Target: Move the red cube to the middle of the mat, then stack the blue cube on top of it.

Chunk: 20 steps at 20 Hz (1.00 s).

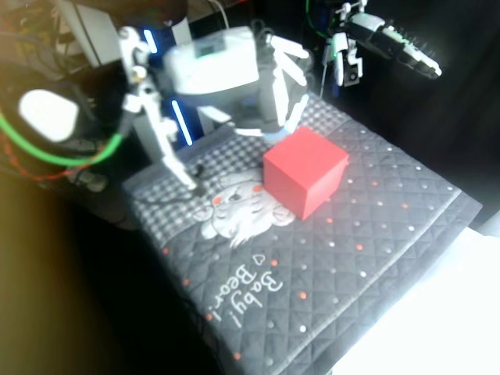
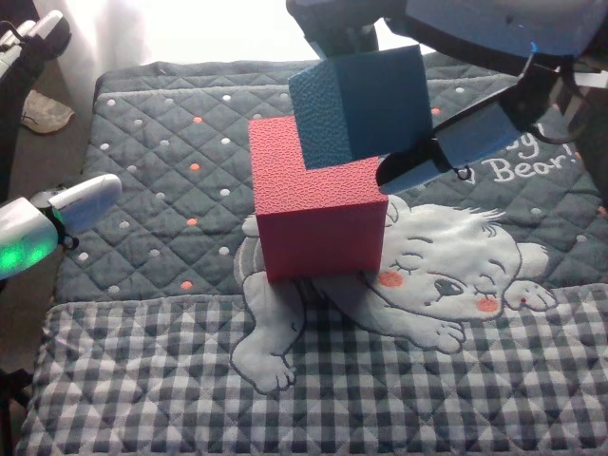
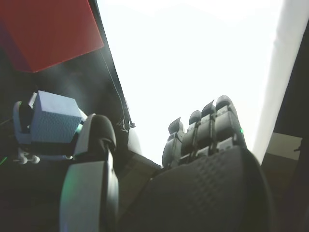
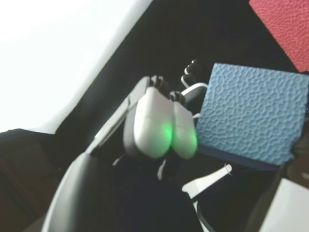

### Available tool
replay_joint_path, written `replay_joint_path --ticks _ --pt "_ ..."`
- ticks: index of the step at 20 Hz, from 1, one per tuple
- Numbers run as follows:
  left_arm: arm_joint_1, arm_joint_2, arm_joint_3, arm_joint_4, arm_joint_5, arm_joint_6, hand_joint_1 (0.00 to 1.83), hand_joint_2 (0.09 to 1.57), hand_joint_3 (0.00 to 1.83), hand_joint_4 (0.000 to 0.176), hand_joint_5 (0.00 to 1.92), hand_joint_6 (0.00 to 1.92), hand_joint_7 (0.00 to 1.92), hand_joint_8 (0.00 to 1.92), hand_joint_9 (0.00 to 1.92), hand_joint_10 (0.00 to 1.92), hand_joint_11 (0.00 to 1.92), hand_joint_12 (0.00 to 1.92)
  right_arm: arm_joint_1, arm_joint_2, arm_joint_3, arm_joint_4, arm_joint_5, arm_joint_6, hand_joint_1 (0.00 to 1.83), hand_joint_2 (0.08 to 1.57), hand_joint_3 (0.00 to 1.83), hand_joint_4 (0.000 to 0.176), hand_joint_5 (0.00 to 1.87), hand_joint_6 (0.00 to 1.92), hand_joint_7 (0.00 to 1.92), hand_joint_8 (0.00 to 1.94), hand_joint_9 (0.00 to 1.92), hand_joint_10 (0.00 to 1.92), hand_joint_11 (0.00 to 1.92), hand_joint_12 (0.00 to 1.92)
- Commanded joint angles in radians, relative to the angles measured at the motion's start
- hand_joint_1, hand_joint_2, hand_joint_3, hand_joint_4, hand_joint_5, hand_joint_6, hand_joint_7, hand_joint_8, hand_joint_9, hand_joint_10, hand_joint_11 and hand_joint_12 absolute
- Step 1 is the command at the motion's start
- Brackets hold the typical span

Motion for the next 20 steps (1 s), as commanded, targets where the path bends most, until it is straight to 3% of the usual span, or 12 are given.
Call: replay_joint_path --ticks 1,3,5,6,8,9,10,12,14,15,17,20 --pt "-0.004 -0.005 0.008 0.017 -0.12 -0.006 0.71 1.14 0.0 0.102 0.04 0.0 0.0 0.0 0.0 0.0 0.0 0.0 0.011 -0.004 0.006 0.034 0.086 -0.001 1.1 0.87 1.03 0.0 0.77 1.92 1.29 1.94 1.44 1.92 1.56 1.92" --pt "-0.004 -0.006 0.009 0.017 -0.12 -0.007 0.73 1.14 0.0 0.099 0.04 0.0 0.0 0.0 0.0 0.0 0.0 0.0 0.011 -0.02 0.015 0.034 0.068 -0.002 1.06 1.19 0.56 0.0 0.42 1.92 0.54 1.94 1.36 1.92 1.46 1.92" --pt "-0.004 -0.007 0.01 0.016 -0.12 -0.01 0.75 1.14 0.0 0.099 0.04 0.0 0.0 0.0 0.0 0.0 0.0 0.0 0.01 -0.047 0.035 0.033 0.022 -0.002 1.08 1.17 0.58 0.0 0.44 1.89 0.52 1.94 1.31 1.92 1.4 1.92" --pt "-0.004 -0.008 0.01 0.016 -0.12 -0.01 0.73 1.13 0.0 0.103 0.04 0.0 0.0 0.0 0.0 0.0 0.0 0.0 0.007 -0.057 0.044 0.029 -0.006 -0.002 0.97 1.15 0.63 0.0 0.48 1.92 0.96 1.94 1.27 1.92 1.37 1.92" --pt "-0.004 -0.009 0.011 0.016 -0.12 -0.01 0.68 1.13 0.0 0.112 0.04 0.0 0.0 0.0 0.0 0.0 0.01 0.0 0.007 -0.072 0.054 0.011 -0.058 -0.002 0.96 1.1 0.7 0.0 0.51 1.92 1.11 1.94 1.26 1.92 1.35 1.92" --pt "-0.004 -0.01 0.011 0.016 -0.12 -0.011 0.69 1.14 0.0 0.12 0.04 0.0 0.0 0.0 0.0 0.0 0.0 0.0 0.007 -0.082 0.062 0.002 -0.09 -0.002 1.25 1.1 0.45 0.0 0.79 1.92 1.14 1.94 1.24 1.92 1.32 1.92" --pt "-0.004 -0.01 0.011 0.015 -0.12 -0.011 0.71 1.14 0.0 0.115 0.04 0.0 0.0 0.0 0.0 0.0 0.0 0.0 0.007 -0.088 0.068 -0.009 -0.115 -0.002 1.05 1.03 0.71 0.0 0.65 1.86 1.07 1.94 1.15 1.92 1.24 1.92" --pt "-0.004 -0.01 0.01 0.013 -0.12 -0.011 0.71 1.13 0.0 0.151 0.03 0.0 0.0 0.0 0.0 0.0 0.0 0.0 0.007 -0.088 0.072 -0.02 -0.154 -0.002 1.02 1.2 0.29 0.0 0.61 1.64 0.69 1.94 0.74 1.92 0.86 1.92" --pt "-0.004 -0.01 0.01 0.01 -0.121 -0.011 0.75 1.14 0.0 0.139 0.04 0.0 0.0 0.0 0.0 0.0 0.0 0.0 0.007 -0.088 0.072 -0.034 -0.175 -0.002 1.06 1.35 0.07 0.0 0.64 1.66 0.45 1.74 0.46 1.92 0.58 1.92" --pt "-0.004 -0.011 0.01 0.009 -0.121 -0.011 0.75 1.14 0.0 0.139 0.05 0.01 0.0 0.0 0.0 0.0 0.0 0.0 0.007 -0.088 0.075 -0.035 -0.182 -0.002 0.88 1.42 0.02 0.0 0.48 1.75 0.28 1.34 0.3 1.79 0.4 1.92" --pt "-0.004 -0.011 0.009 0.009 -0.125 -0.011 0.73 1.13 0.0 0.149 0.06 0.01 0.0 0.0 0.0 0.0 0.0 0.0 0.006 -0.092 0.078 -0.035 -0.191 -0.002 0.41 1.46 0.01 0.0 0.21 0.86 0.26 0.59 0.11 1.34 0.05 1.85" --pt "-0.004 -0.011 0.009 0.008 -0.125 -0.012 0.72 1.14 0.0 0.145 0.07 0.01 0.0 0.0 0.0 0.0 0.0 0.0 -0.001 -0.093 0.082 -0.036 -0.205 -0.002 0.2 1.49 0.0 0.0 0.1 0.59 0.22 0.07 0.02 0.92 0.0 1.51"
